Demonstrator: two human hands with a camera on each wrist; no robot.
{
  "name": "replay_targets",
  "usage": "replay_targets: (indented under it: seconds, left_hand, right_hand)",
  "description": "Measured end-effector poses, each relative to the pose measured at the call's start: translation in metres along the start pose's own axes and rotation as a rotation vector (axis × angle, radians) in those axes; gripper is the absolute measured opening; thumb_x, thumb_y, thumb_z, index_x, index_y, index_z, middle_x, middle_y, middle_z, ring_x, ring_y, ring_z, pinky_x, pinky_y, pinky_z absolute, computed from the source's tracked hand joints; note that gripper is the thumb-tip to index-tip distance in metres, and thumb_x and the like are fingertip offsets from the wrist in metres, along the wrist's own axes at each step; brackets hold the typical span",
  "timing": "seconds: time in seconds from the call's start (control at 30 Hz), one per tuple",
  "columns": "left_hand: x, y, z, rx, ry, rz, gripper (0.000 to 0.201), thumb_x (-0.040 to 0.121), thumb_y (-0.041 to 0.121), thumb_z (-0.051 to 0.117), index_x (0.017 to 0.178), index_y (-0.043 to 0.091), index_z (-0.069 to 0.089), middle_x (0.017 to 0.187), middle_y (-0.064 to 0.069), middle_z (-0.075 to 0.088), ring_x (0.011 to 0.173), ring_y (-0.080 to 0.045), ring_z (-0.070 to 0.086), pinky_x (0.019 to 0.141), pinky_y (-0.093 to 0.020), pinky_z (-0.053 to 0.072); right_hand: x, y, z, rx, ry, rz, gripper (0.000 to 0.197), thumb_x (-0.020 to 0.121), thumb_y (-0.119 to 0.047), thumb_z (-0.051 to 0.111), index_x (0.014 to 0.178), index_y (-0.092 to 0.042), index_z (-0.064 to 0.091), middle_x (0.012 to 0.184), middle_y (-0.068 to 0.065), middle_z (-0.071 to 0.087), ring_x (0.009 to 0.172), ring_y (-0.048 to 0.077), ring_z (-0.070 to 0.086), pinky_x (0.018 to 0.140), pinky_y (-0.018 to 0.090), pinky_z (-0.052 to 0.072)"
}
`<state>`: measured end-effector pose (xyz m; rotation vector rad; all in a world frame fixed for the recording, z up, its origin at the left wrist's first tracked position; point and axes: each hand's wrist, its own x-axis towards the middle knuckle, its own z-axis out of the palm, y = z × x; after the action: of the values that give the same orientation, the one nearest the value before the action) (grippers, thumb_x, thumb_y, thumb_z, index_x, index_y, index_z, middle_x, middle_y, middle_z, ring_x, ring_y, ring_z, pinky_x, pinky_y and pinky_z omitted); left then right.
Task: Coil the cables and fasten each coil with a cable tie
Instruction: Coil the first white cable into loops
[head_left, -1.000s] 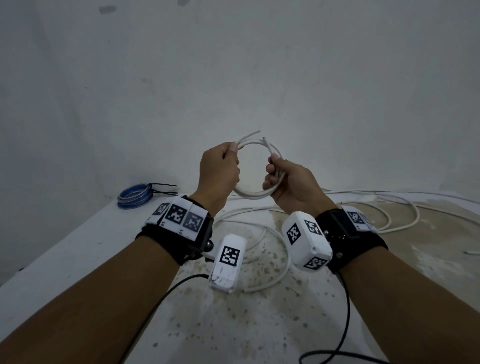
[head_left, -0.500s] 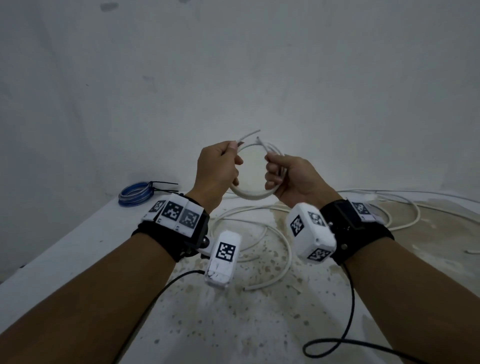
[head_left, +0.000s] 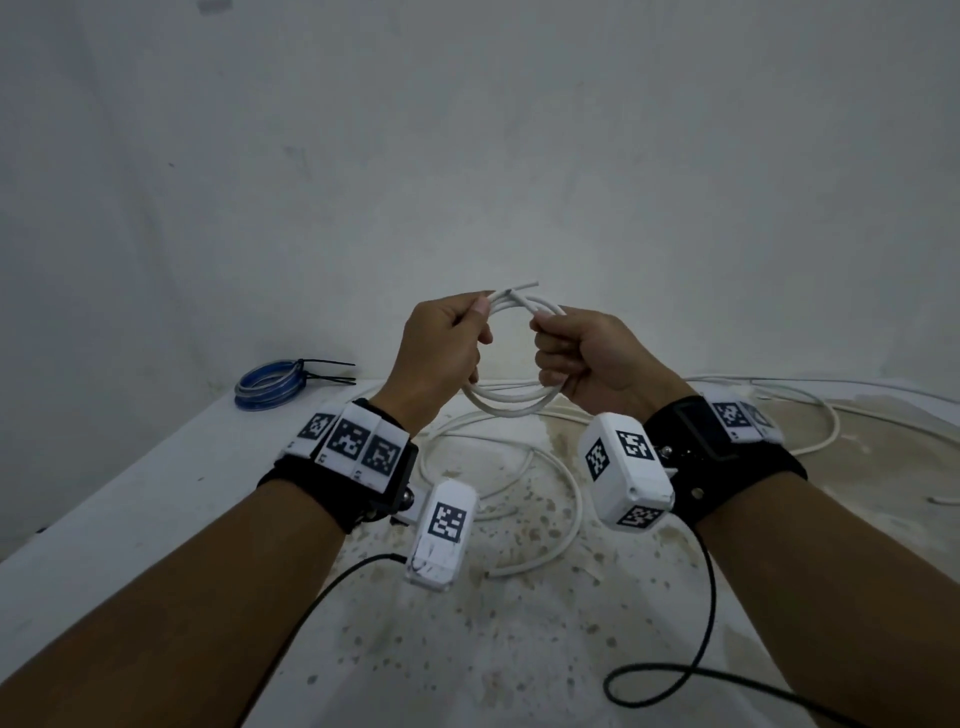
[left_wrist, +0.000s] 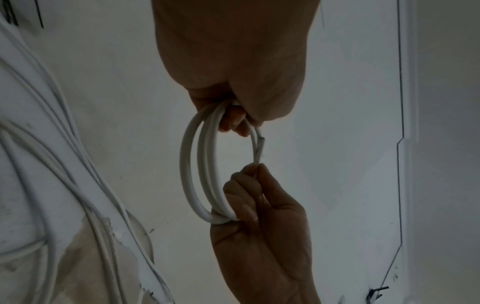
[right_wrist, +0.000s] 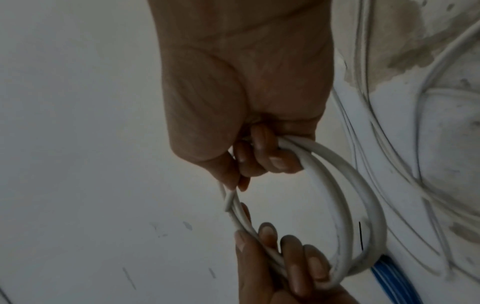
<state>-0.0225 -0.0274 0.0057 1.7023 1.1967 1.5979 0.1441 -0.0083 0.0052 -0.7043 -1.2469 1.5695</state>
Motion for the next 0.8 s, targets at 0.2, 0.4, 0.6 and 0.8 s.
replay_targets:
  seconds: [0.2, 0.4, 0.6, 0.8]
  left_hand:
    - [-0.001, 0.0, -0.005, -0.091, 0.055, -0.042, 0.02, 0.098, 0.019, 0.056, 0.109, 0.004, 0.062, 0.082, -0.004, 0.075, 0.046, -0.015, 0.055, 0.047, -0.027, 0.049]
    - [0.004, 0.003, 0.006, -0.026, 0.164, -0.088, 0.026, 0.102, 0.032, 0.042, 0.108, 0.011, 0.056, 0.095, -0.002, 0.072, 0.066, -0.02, 0.072, 0.069, -0.038, 0.06]
    - [-0.003, -0.014, 0.008, -0.272, 0.196, -0.444, 0.036, 0.102, 0.032, 0.047, 0.118, 0.0, 0.045, 0.103, -0.017, 0.068, 0.08, -0.032, 0.073, 0.07, -0.038, 0.061]
    - [-0.004, -0.01, 0.018, -0.048, 0.153, -0.223, 0.022, 0.099, 0.012, 0.047, 0.082, 0.013, 0.06, 0.093, -0.014, 0.071, 0.079, -0.024, 0.073, 0.077, -0.044, 0.061]
  right_hand:
    - [-0.001, 0.002, 0.0, 0.017, 0.029, -0.06, 0.021, 0.102, -0.01, 0.044, 0.082, -0.009, 0.05, 0.053, -0.006, 0.025, 0.04, 0.007, 0.021, 0.041, 0.02, 0.03]
    - [0.006, 0.006, 0.007, 0.313, 0.192, -0.11, 0.025, 0.102, -0.009, 0.041, 0.078, -0.011, 0.047, 0.05, -0.006, 0.027, 0.036, 0.005, 0.02, 0.033, 0.018, 0.018]
    - [0.014, 0.001, -0.002, 0.496, 0.437, -0.25, 0.022, 0.102, -0.009, 0.041, 0.081, -0.012, 0.045, 0.048, -0.006, 0.03, 0.037, 0.008, 0.021, 0.037, 0.021, 0.02]
    - [0.012, 0.012, 0.007, 0.478, 0.435, -0.251, 0.021, 0.104, -0.011, 0.041, 0.083, -0.011, 0.046, 0.051, -0.004, 0.031, 0.036, 0.009, 0.025, 0.036, 0.021, 0.027]
